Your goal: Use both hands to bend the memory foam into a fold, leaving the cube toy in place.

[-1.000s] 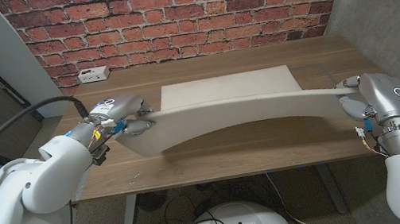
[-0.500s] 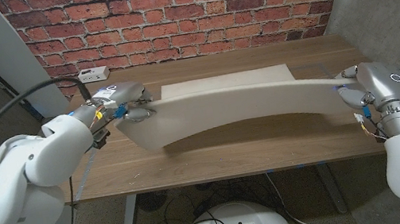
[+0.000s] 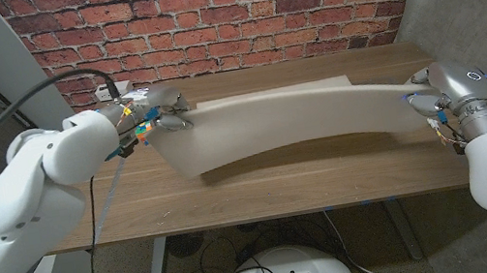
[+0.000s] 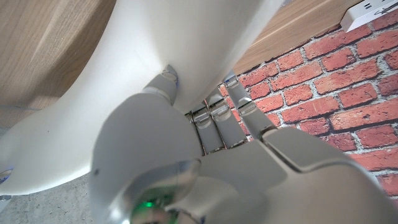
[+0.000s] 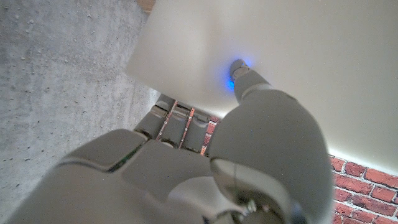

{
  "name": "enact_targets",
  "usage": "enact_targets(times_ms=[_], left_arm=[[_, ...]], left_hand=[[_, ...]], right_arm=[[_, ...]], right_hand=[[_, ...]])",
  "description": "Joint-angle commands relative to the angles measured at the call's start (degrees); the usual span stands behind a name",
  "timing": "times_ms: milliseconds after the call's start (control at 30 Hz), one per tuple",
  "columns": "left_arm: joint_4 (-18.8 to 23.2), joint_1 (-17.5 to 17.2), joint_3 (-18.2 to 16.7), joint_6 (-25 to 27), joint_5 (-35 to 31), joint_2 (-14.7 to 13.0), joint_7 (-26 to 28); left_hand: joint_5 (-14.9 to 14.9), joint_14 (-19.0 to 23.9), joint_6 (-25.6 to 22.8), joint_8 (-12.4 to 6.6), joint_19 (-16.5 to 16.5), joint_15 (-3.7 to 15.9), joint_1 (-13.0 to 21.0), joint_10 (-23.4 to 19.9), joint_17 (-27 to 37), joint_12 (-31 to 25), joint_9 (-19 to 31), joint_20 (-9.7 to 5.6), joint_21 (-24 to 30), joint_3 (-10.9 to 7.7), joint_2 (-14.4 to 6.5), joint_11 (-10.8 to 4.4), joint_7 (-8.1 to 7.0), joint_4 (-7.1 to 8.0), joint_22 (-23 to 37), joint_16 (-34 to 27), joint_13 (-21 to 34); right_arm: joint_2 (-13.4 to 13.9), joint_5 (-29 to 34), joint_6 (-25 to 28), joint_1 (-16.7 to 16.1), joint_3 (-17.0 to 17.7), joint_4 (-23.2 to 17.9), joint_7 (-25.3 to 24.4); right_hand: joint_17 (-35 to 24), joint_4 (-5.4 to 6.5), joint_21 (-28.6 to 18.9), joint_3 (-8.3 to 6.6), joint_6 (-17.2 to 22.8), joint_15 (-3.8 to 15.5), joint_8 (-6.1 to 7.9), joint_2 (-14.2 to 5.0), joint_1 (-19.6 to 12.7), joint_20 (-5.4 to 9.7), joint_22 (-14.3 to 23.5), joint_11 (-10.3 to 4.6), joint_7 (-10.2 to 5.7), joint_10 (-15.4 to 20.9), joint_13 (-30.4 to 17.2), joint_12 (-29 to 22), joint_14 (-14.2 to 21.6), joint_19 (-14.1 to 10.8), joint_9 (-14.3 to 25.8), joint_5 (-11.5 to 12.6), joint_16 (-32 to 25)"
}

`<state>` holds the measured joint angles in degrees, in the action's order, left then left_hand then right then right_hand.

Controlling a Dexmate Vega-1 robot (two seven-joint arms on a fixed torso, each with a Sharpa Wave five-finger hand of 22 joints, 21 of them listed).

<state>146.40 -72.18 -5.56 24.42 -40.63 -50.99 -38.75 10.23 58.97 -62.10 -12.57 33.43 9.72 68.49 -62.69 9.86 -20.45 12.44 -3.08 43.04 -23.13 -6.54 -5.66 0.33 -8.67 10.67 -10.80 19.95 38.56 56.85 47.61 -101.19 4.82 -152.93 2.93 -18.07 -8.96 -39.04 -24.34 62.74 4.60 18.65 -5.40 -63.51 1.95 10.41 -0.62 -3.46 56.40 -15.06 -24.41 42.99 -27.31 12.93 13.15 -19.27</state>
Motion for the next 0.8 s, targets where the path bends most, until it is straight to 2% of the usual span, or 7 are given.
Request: enact_targets(times_ms=[33, 200, 500, 800], left_arm=[[-1.5, 5.9, 4.0, 5.1, 7.3, -8.2, 4.1], [-1.7, 6.3, 4.5, 6.8, 9.1, -10.3, 7.0], [-4.2, 11.8, 9.4, 9.9, 13.2, -13.6, 11.4], [-6.8, 16.8, 13.8, 10.3, 17.7, -15.4, 16.4]], left_hand=[[0.3, -0.1, 0.0, -0.5, -0.1, 3.19, 0.4, -3.3, 0.1, -0.1, 0.1, -3.37, 0.3, -0.74, -1.1, -3.44, 0.05, 0.04, 0.0, 0.1, 0.1], [0.3, -0.1, -0.1, -0.5, -0.2, 3.24, 0.4, -3.3, 0.1, 0.0, 0.1, -3.39, 0.4, -0.84, -1.0, -3.47, -0.01, 0.0, 0.0, 0.1, 0.1], [0.3, -0.1, 0.0, -0.45, -0.2, 3.21, 0.3, -3.4, 0.1, 0.1, 0.1, -3.31, 0.5, -0.92, -1.0, -3.41, -0.08, 0.01, 0.0, 0.0, 0.2], [0.3, -0.2, 0.1, -0.4, -0.3, 3.24, 0.2, -3.4, 0.1, 0.3, 0.2, -3.27, 0.8, -1.07, -1.0, -3.38, 0.19, -0.01, 0.0, 0.1, 0.3]], right_arm=[[2.9, 1.3, 2.3, 4.9, 0.3, -0.3, 6.8], [2.9, 0.7, 2.2, 6.4, 0.7, 0.4, 7.6], [4.5, -2.0, 2.8, 11.2, 0.2, 2.6, 9.1], [6.9, -4.8, 4.3, 14.9, -1.0, 4.2, 9.1]], right_hand=[[-0.2, 0.13, 0.0, -0.49, 3.1, 7.42, 0.22, -0.29, -0.1, -0.1, -0.1, 0.03, 3.24, 0.3, -0.2, -0.2, 0.3, 0.3, 0.2, 0.4, 0.1], [-0.3, 0.12, -0.1, -0.6, 3.2, 7.49, 0.34, -0.37, -0.1, -0.11, -0.1, -0.08, 3.13, 0.3, -0.3, -0.3, 0.3, 0.3, 0.3, 0.5, 0.2], [-0.3, 0.15, -0.1, -0.71, 3.0, 7.43, 0.39, -0.37, 0.0, -0.12, -0.1, 0.03, 3.21, 0.4, -0.4, -0.3, 0.3, 0.3, 0.6, 0.6, 0.4], [-0.3, 0.16, -0.1, -0.84, 3.0, 7.41, 0.46, -0.34, 0.1, -0.13, -0.1, 0.06, 3.26, 0.3, -0.6, -0.4, 0.3, 0.4, 0.7, 0.7, 0.6]])
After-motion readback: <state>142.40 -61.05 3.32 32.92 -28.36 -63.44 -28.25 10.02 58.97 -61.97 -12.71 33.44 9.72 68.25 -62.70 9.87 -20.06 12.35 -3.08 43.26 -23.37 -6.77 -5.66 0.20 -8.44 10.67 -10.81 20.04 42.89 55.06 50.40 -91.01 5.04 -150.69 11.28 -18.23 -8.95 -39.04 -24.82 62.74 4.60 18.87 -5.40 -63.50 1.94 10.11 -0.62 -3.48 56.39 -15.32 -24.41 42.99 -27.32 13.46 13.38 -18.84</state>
